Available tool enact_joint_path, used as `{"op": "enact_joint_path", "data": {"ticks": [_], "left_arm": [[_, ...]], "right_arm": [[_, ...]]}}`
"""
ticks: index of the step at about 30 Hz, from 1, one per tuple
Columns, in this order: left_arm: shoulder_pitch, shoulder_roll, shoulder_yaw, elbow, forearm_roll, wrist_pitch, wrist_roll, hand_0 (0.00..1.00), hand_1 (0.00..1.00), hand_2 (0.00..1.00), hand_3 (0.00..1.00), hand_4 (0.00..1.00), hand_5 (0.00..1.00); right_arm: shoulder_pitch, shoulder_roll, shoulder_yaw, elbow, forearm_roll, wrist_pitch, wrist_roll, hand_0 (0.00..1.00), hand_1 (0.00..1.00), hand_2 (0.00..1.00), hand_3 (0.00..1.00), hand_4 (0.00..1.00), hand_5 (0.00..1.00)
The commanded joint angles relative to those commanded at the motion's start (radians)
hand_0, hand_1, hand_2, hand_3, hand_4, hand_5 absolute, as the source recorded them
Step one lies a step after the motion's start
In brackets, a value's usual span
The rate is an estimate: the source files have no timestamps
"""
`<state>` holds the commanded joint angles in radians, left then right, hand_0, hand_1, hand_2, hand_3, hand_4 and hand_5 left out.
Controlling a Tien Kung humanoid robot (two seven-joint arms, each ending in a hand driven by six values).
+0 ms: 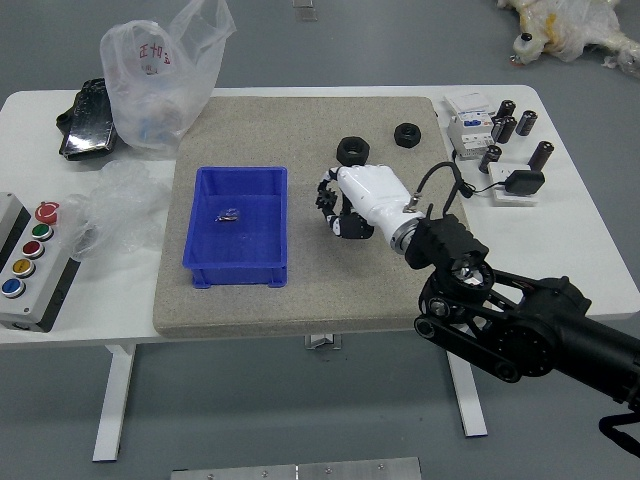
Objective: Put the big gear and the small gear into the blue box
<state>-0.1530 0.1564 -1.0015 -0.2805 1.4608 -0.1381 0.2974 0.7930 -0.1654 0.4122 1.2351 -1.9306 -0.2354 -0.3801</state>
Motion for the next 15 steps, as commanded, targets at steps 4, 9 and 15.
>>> {"op": "enact_joint_path", "data": {"ticks": [4,9,15], "left_arm": [[-0.001,0.0,-0.003,-0.001,0.006,-0.003,0.002,0.715,0.54,0.545,0.673,0.696,0.482],[-0.002,0.0,-0.009,-0.002,0.014,-0.006,0.005,0.715,0.54,0.545,0.674,0.697,0.485],[-0.002,0.001,-0.013,-0.003,0.02,-0.008,0.007,0.715,0.54,0.545,0.674,0.697,0.488]], "right_arm": [[0.055,0.047,-0.052,-0.017,0.009,0.009,-0.004,0.257,0.441,0.258,0.364,0.165,0.078],[0.098,0.092,-0.099,-0.043,0.018,0.013,-0.007,0.265,0.453,0.241,0.427,0.212,0.044],[0.107,0.116,-0.133,-0.064,0.033,0.023,-0.011,0.266,0.459,0.212,0.587,0.323,0.018]]}}
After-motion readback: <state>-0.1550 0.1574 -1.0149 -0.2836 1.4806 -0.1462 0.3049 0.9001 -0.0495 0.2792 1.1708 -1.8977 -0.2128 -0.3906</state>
